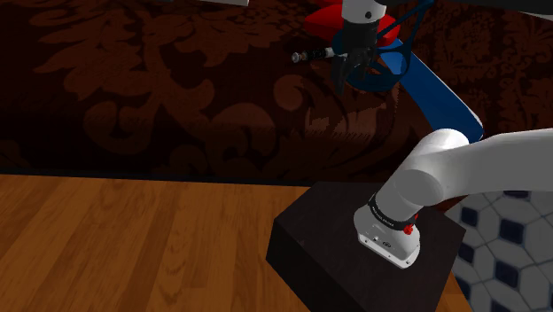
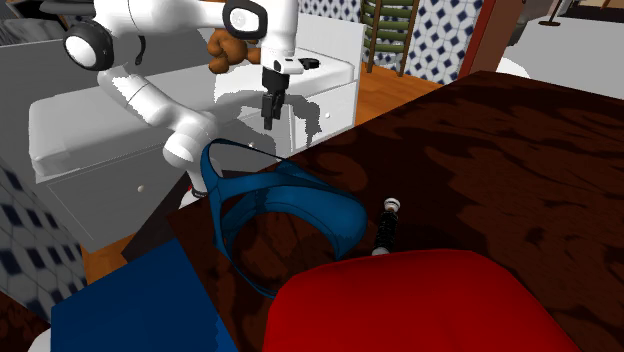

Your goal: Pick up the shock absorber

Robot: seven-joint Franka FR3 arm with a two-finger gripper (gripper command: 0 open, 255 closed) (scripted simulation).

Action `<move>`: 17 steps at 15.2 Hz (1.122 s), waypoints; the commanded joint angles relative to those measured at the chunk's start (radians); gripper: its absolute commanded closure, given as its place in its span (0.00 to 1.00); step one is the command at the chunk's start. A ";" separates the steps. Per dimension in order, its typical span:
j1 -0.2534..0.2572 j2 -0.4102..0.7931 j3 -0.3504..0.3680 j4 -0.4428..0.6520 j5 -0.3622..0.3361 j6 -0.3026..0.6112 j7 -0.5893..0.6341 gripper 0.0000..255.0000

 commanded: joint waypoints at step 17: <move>-0.014 0.499 -0.323 0.347 -0.086 0.179 -0.561 0.00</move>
